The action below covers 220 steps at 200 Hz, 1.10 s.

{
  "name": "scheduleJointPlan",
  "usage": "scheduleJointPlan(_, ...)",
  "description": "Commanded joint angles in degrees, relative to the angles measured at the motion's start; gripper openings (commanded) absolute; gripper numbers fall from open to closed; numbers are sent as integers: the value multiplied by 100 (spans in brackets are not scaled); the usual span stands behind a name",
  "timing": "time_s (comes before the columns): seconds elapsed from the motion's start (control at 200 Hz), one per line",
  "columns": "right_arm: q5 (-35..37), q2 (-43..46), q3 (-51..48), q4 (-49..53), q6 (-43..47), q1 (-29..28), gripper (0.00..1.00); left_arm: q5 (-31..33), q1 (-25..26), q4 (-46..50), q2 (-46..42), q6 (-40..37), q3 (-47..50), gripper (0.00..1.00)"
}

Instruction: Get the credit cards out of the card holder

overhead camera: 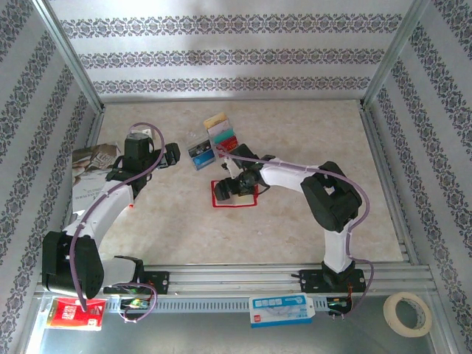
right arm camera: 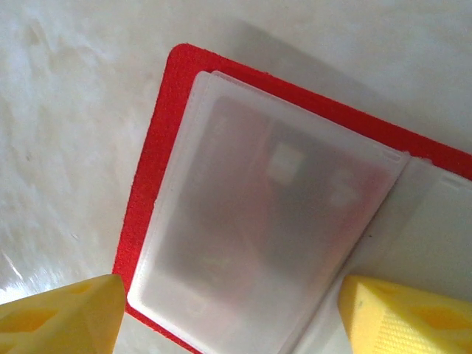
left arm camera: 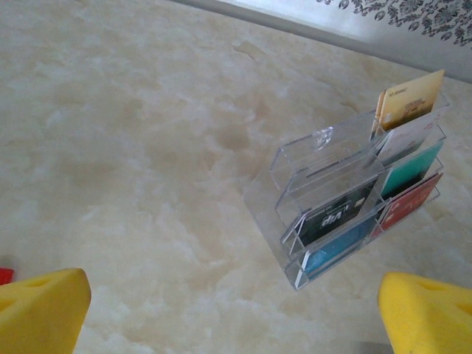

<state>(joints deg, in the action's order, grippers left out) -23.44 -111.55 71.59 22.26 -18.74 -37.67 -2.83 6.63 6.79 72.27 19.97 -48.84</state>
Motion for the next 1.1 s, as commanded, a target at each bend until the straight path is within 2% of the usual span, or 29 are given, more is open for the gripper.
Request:
scheduleJointPlan(0.0, 86, 132, 64, 957, 346, 48, 80, -230, -35, -169, 20, -8, -16, 100)
scheduleJointPlan(0.07, 245, 386, 172, 797, -29, -35, 80, -462, -45, -156, 36, -63, -51, 100)
scheduleJointPlan(0.245, 1480, 872, 228, 778, -1167, -306, 81, -849, -43, -259, 44, 67, -78, 100)
scheduleJointPlan(0.355, 1866, 871, 160, 765, -1468, -522, 80, -1038, -46, -339, 63, 185, -56, 100)
scheduleJointPlan(0.56, 2218, 414, 332, 983, -1682, -698, 75, -1430, -41, -405, 83, 332, 2, 100)
scheduleJointPlan(0.714, 2527, 262, 316, 1050, -1799, -740, 74, -1568, -41, -423, 102, 412, 69, 100)
scheduleJointPlan(1.094, 2642, -51, 191, 1204, -1766, -577, 71, -1971, -44, -252, 364, 376, -133, 99)
